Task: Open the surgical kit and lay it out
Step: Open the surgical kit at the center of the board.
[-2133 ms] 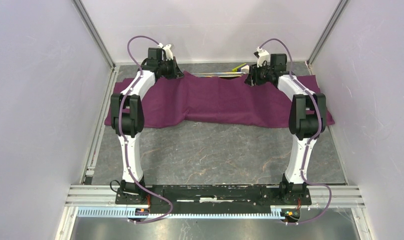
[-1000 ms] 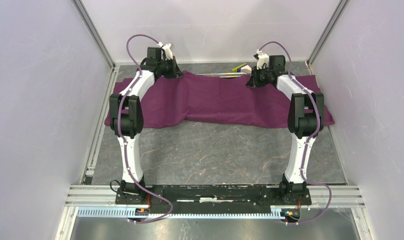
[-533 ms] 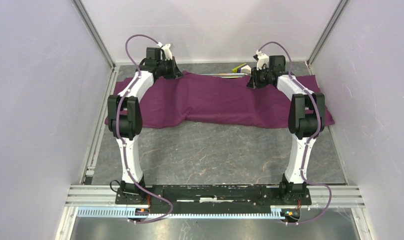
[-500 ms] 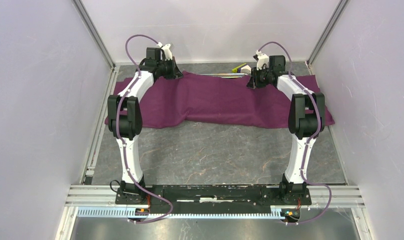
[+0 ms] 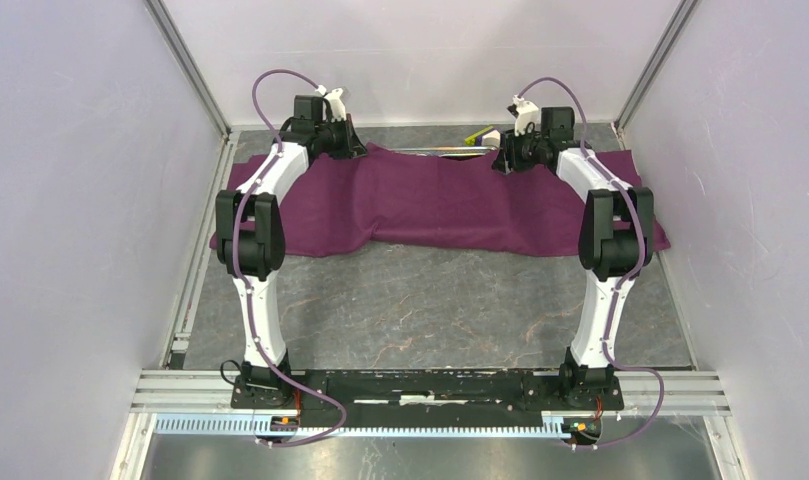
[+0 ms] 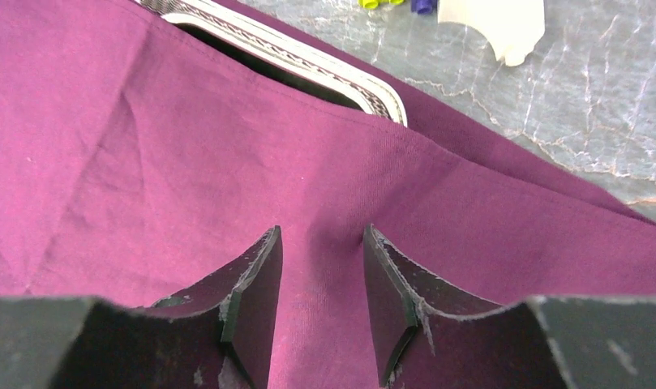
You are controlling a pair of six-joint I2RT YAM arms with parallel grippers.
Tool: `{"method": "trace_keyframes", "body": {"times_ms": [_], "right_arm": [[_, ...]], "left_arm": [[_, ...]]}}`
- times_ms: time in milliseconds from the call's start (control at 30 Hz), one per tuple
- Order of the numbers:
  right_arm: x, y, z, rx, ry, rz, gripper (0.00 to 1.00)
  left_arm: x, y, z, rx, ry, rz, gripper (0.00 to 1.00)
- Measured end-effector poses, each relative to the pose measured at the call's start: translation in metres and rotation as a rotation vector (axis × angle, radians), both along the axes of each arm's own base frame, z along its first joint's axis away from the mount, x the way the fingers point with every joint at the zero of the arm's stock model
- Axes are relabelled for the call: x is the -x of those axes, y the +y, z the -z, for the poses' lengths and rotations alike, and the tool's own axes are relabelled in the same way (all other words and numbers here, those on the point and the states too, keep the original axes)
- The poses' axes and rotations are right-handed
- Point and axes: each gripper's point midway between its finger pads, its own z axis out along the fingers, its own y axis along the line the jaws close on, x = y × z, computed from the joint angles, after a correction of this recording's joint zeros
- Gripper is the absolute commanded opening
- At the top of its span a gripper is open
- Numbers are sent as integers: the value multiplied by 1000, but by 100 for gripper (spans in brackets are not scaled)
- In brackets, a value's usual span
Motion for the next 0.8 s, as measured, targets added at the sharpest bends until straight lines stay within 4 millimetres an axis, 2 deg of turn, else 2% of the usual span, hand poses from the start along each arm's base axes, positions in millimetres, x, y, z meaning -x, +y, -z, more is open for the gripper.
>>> {"method": "trace_keyframes", "body": {"times_ms": [200, 433, 800], "right_arm": [[-7, 2, -18, -11, -49, -10, 43], [-7, 1, -17, -4, -53, -12, 45], [-11, -1, -18, 14, -62, -9, 42]], "left_arm": [[0, -1, 0, 0, 0, 1, 2], [0, -1, 0, 0, 0, 1, 2], [0, -1, 0, 0, 0, 1, 2]]}}
